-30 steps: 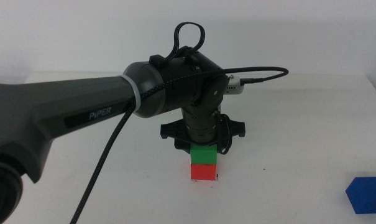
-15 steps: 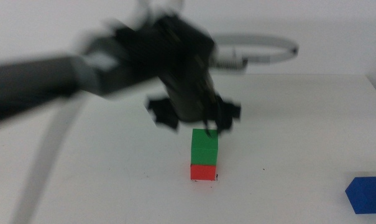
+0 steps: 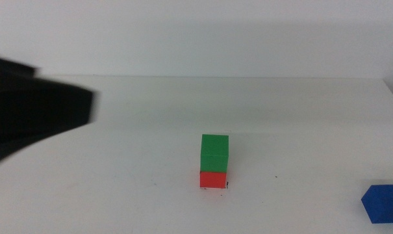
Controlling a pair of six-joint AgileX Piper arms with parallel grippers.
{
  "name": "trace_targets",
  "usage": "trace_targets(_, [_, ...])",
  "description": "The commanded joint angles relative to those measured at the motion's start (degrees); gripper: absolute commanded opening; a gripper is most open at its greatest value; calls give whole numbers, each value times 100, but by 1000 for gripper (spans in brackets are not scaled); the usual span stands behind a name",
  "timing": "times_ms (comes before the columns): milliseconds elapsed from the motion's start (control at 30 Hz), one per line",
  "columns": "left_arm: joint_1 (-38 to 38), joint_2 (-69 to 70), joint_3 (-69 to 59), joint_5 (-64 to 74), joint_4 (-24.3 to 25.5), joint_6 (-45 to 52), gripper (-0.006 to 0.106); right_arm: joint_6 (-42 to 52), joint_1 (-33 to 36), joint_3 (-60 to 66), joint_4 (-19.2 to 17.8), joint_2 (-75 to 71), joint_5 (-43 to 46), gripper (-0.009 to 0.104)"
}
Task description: Stack red cubes first, then green, then blue cubes in a specific spot.
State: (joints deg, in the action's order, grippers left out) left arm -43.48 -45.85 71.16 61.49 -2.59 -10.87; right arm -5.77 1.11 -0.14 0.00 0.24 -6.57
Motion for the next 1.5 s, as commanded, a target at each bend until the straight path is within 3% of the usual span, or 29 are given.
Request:
trace_targets(0, [5,365,-110,-8,-85,56,94,17,-47,14,-63,-24,41,92])
trace_targets(733, [5,650,-118,399,-75,185,94,-30,-47,14,-74,-24,170,92])
trace_targets(933, [5,650,-118,363,-63,186,94,-730,-47,-1208,0,567,-1334,92])
trace_targets(1133, [5,650,-118,198,-63,186,94,-613,-47,-3613,0,2911,-3962,92])
trace_targets(1267, [5,650,-118,166,-63,186,94,-762,-47,-4482,-60,3853,-4680,92])
trace_targets(1467, [5,650,-118,58,-63,186,94,-680,-47,-4791,-64,4861,-4997,92])
